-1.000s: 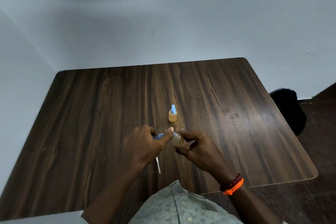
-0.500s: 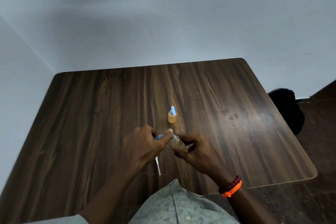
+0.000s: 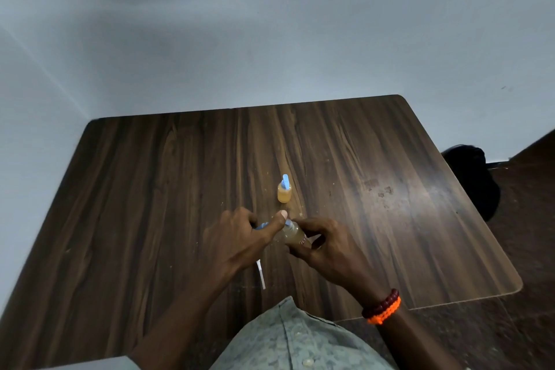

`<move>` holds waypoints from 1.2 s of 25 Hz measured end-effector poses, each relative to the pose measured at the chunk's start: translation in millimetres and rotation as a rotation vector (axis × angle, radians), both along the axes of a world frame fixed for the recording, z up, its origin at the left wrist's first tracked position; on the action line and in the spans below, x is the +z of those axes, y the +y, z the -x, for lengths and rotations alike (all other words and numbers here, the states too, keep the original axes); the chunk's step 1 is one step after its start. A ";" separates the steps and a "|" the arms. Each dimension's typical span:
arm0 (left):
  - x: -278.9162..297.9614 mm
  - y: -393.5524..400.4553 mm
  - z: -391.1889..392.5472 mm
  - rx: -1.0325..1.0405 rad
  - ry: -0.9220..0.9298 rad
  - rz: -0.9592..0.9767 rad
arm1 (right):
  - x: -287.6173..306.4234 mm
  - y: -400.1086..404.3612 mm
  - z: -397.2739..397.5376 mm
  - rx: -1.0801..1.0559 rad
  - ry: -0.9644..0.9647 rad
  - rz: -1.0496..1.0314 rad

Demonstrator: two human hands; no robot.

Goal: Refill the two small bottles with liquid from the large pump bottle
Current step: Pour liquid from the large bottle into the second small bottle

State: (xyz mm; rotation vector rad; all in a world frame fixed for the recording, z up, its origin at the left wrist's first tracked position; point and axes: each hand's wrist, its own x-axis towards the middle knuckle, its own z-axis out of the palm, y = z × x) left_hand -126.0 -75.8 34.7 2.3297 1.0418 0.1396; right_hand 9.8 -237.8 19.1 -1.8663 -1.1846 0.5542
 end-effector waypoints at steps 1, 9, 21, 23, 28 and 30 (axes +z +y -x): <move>0.5 -2.0 0.6 0.004 -0.018 0.019 | -0.1 0.1 0.3 0.002 -0.010 0.001; -0.3 -3.2 5.3 0.010 -0.059 0.086 | 0.3 1.1 3.0 0.010 0.025 -0.023; -2.3 -7.9 13.2 0.010 -0.097 0.066 | 5.8 2.4 5.2 0.052 -0.001 0.004; 1.1 -10.7 12.2 0.009 -0.088 0.060 | 6.9 3.0 7.1 0.069 -0.006 0.005; -4.3 -5.2 13.3 -0.007 -0.060 0.086 | 8.9 3.5 6.1 0.054 0.000 0.000; -5.3 -3.5 11.4 -0.001 -0.100 0.101 | 11.9 6.1 4.5 0.046 -0.021 -0.007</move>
